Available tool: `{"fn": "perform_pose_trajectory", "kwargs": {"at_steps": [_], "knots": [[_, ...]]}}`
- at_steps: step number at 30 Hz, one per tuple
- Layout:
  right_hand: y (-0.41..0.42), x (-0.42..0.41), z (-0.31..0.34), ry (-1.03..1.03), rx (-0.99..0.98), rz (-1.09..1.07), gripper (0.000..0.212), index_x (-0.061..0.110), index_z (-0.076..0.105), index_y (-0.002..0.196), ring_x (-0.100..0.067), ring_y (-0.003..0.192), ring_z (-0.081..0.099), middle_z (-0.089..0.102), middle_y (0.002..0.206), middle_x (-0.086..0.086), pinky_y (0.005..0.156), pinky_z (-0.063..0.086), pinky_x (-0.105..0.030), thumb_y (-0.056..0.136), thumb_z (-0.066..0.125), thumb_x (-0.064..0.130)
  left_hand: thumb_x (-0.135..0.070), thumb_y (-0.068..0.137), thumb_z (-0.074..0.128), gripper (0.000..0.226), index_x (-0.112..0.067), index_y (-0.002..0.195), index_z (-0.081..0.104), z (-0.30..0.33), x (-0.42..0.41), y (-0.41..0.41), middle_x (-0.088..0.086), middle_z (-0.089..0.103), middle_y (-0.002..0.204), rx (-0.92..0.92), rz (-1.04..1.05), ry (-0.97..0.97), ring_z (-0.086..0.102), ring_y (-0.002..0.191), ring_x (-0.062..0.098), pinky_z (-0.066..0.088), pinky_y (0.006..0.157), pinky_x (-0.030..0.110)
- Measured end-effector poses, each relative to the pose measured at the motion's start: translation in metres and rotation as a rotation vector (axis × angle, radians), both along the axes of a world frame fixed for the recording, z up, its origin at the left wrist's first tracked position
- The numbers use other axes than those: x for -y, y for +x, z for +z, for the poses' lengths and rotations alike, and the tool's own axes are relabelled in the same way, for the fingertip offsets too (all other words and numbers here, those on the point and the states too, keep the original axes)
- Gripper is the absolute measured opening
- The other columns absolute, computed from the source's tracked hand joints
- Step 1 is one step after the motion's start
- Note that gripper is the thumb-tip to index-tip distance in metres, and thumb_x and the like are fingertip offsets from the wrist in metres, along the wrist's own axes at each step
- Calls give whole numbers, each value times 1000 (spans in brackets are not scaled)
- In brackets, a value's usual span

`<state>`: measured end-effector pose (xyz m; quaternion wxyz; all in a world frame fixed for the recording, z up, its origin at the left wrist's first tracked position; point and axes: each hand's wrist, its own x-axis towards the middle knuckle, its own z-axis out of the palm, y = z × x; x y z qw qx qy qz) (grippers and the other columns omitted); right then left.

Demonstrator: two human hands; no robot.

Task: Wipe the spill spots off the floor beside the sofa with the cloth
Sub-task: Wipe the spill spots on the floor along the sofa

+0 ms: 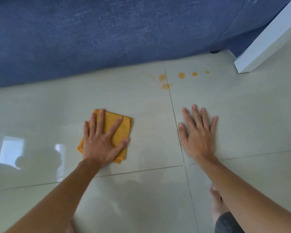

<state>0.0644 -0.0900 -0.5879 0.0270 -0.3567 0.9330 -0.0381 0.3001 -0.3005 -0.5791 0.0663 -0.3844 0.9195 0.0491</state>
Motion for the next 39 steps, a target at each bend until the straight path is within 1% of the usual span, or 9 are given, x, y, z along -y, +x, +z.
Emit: {"fn": "perform_pose_trajectory", "kwargs": {"at_steps": [4,8,11,15,20,24,28,31,39], "knots": [[0,-1,-3,-34,-15,1,58,31,32,154,-30,152,21,27,164,-4,119,11,-66,98,31,49,-85,80,21,76,-56,150,10,-2,53,-36,10,1,167,-17,106,-11,4,152,40,8,121,58],[0,0,-5,-42,-24,1,57,31,32,154,-29,153,20,26,164,-4,118,12,-66,99,34,48,-85,81,18,76,-56,150,7,-5,90,-106,9,-2,167,-28,99,-12,-2,152,39,3,122,58],[-1,-1,-4,-54,-12,6,58,32,31,154,-29,153,19,25,164,-3,119,11,-66,98,34,48,-86,79,12,79,-54,151,5,-5,93,-166,11,-1,167,-8,36,-3,-3,152,41,1,121,59],[-4,-1,-2,-44,24,5,57,36,29,154,-26,153,17,22,165,1,120,9,-64,99,31,50,-85,80,11,79,-53,152,4,-1,52,-213,11,-4,167,13,-139,10,-3,152,41,2,120,61],[-18,-14,10,-176,57,-25,57,32,40,150,-27,150,29,35,160,-1,121,15,-59,96,31,49,-84,81,13,77,-53,152,8,2,-20,-191,10,-4,167,-8,-322,29,-4,152,40,3,120,61],[-38,-41,9,-75,47,-117,62,31,39,150,-32,149,30,35,161,-5,119,18,-62,93,30,54,-83,82,24,76,-54,151,12,5,-68,-132,8,-3,167,-44,-401,55,-3,153,37,6,120,60],[-43,-50,3,16,22,-113,63,33,30,154,-33,151,24,28,164,-4,120,14,-62,94,28,55,-84,81,28,75,-54,150,21,0,-60,-75,7,3,167,-40,-302,28,3,154,36,11,121,58],[-42,-50,0,3,-9,-116,62,33,30,154,-33,151,23,27,164,-4,120,13,-62,96,30,54,-85,79,24,77,-55,150,17,-1,-31,-72,8,3,167,-11,-166,0,5,153,36,11,121,57],[-41,-52,-9,-89,-115,-101,59,30,38,151,-34,149,28,33,161,-6,120,16,-62,96,41,50,-87,79,11,79,-55,151,6,-1,29,-198,10,-5,167,-29,-14,14,-4,152,40,1,121,60]]}}
